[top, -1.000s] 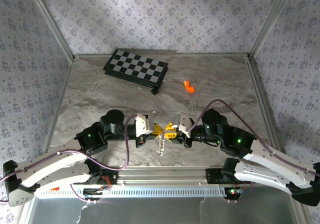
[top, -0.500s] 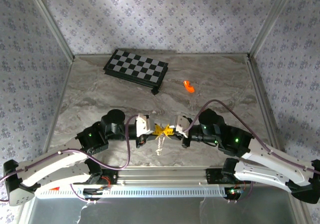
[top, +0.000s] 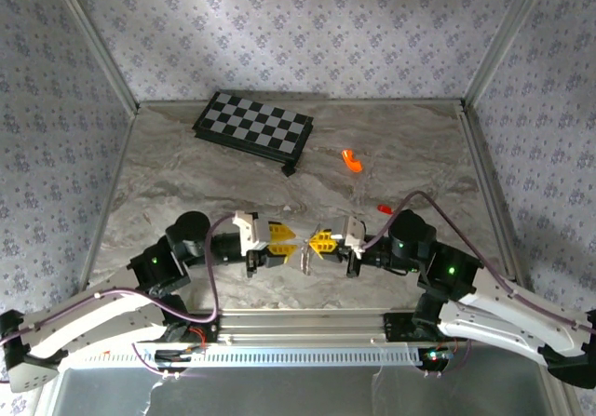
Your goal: Put the keys on the keyring
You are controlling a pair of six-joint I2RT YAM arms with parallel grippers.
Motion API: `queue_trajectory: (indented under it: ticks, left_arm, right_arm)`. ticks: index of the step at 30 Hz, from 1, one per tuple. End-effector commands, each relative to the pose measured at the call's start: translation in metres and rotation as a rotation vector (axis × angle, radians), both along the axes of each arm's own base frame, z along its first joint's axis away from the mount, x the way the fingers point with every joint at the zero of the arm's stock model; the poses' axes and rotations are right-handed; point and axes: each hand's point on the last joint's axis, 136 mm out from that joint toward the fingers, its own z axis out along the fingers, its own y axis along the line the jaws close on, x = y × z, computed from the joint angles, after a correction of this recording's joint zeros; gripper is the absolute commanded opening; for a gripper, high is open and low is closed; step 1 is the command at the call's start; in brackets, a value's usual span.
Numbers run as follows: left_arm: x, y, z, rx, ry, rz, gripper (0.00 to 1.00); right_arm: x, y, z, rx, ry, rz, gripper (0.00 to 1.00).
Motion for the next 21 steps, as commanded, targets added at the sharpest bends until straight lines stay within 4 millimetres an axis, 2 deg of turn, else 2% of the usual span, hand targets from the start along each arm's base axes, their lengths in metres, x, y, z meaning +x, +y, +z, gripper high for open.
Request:
queue_trajectory:
  ticks: [1,7,21]
  left_arm:
    - [-0.011,0.001,0.025,-0.096,0.006,-0.052,0.28]
    - [-0.017,-0.002,0.031,-0.114,0.009,-0.092,0.30]
    - [-0.016,-0.006,0.037,-0.117,0.000,-0.102,0.30]
  right_arm:
    - [-0.007,0.003,0.029,0.148,0.016,0.052,0.00]
    - [-0.009,0.003,0.038,0.204,0.024,0.080,0.00]
    - [-0.015,0.005,0.035,0.192,0.034,0.127,0.00]
